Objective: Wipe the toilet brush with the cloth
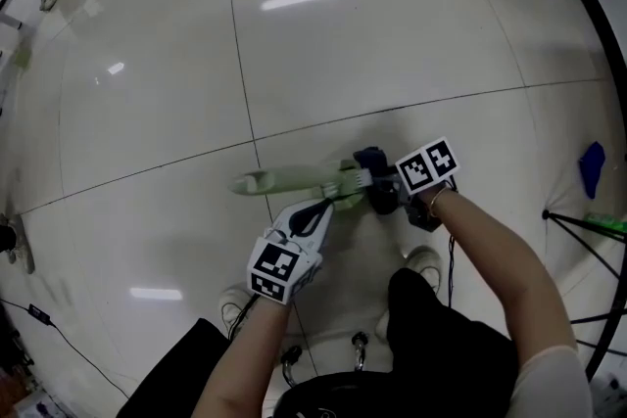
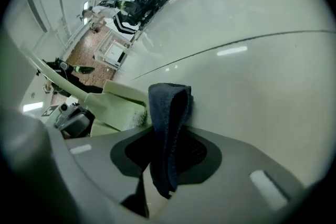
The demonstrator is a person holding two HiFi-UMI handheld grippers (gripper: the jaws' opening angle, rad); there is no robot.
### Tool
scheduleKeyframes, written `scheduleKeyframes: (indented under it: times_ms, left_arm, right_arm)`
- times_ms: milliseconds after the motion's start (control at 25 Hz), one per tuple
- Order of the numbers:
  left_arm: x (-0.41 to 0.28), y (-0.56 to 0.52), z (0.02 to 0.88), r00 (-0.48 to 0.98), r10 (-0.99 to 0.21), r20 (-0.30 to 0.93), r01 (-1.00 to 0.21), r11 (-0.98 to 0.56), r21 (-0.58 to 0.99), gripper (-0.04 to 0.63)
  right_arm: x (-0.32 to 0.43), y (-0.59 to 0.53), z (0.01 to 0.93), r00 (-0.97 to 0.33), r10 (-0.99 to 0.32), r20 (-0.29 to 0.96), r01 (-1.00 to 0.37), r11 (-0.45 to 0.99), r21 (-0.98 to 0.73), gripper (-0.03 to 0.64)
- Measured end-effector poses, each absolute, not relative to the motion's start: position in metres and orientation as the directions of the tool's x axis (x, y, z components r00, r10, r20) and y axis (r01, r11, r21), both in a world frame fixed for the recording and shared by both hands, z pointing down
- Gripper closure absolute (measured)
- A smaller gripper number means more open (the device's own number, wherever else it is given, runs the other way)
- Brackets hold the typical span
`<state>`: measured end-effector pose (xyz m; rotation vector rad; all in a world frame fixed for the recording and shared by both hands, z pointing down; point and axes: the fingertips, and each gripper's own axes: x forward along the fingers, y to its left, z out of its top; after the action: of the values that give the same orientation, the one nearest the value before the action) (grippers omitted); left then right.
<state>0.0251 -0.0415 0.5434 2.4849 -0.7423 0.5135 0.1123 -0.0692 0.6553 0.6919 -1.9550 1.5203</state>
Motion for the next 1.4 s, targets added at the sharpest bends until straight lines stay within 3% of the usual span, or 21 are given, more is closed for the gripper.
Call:
scheduleKeyframes:
  times_ms: [360,600,720,880,1160,1400]
  left_arm:
    - [0.031,-0.039,0.542,0.794,-0.404,0.454,-0.581,-0.723,0.374,0.591]
    - [0.027,-0.043,0.542,0.791,-0.415,0.450,-0.593,-0.702,0.394,0.591]
    - [0.029,-0.042,0.541,0.790,-0.408,0.457,-0.592,-0.701,0.399,0.591]
    - [0.033,-0.040,0.539,0.795,-0.402,0.454,-0.588,-0.694,0.416,0.591]
    - [0.032,-0.042,0.539,0.795,-0.368,0.482,-0.579,-0.696,0.424,0.591]
    - [0.031,-0.046,0.540,0.791,-0.369,0.489,-0.581,-0.705,0.407,0.591]
  right_arm:
    - [0.120,-0.015,0.650,-0.756,0.072,0.650,-0.639,0.132,-0.758,0.509]
    - [0.153,-0.107,0.611,-0.590,-0.127,0.798,-0.765,0.406,-0.501,0.509]
    - [0.122,-0.160,0.579,-0.620,-0.182,0.763,-0.719,0.520,-0.460,0.509]
    - [0.041,-0.184,0.553,-0.755,-0.068,0.652,-0.564,0.575,-0.593,0.509]
    - [-0.023,-0.161,0.566,-0.775,0.141,0.616,-0.388,0.665,-0.639,0.509]
    - [-0.016,-0.151,0.594,-0.739,0.212,0.639,-0.393,0.635,-0.665,0.509]
